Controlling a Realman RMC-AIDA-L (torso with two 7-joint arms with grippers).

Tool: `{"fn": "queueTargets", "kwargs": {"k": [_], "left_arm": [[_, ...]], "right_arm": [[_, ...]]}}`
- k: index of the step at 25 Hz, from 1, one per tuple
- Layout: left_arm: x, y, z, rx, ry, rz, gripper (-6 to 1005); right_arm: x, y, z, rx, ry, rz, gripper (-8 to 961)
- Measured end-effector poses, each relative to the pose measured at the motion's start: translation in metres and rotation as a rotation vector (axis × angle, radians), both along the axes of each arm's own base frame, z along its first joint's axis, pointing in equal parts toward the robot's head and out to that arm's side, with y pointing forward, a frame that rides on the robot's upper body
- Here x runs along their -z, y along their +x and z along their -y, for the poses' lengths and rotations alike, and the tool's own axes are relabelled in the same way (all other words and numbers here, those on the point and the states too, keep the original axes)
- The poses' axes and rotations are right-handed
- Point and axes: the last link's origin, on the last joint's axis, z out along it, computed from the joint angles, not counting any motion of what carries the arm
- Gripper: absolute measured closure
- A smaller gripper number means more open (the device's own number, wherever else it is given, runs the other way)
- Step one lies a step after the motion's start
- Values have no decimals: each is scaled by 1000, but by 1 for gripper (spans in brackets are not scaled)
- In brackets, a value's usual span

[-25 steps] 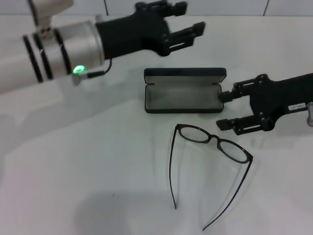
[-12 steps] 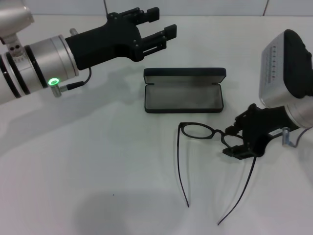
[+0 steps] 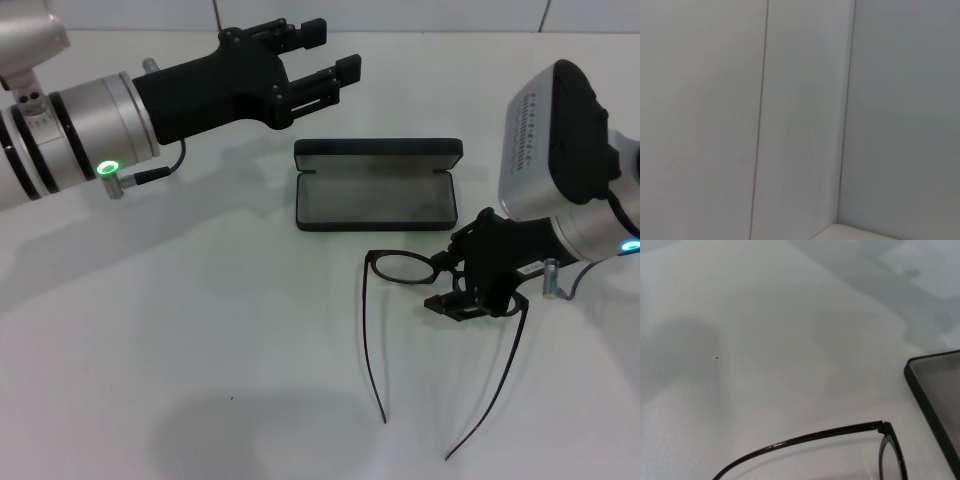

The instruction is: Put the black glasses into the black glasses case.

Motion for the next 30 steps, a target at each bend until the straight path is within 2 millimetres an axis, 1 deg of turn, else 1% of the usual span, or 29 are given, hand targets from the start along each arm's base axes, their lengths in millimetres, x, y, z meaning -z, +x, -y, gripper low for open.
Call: {"fn": "queueTargets", "kwargs": {"k": [7,13,16,18,19,20,22,24,27,30], "left_arm": [[3,4,3,12,-24,17,395],[4,4,4,4,-37,27,394],[4,4,7,6,-48,38,394],[2,6,14,36,-74,67,395],[-1,7,18,56,-91,84,395],[-3,9,21,77,-106,101,395],[-9,13,29,127,-140,137,395],[-14,17,37,179,-177,164,395],[-18,22,43,224,-242,180,395],[-15,27,45,241,-342,179,395]], "right_arm": [[6,4,0,10,-7,16,479],[6,6,-3,7,1,19,635],[3,8,-4,-5,3,24,743],[-4,8,-4,-6,12,3,815],[-15,11,-3,6,28,-40,823],[-17,11,-2,9,30,-53,830],[-31,15,0,20,45,-130,846],[-53,21,3,21,69,-278,861],[-75,36,6,21,118,-511,861],[-86,52,5,30,158,-669,861]]}}
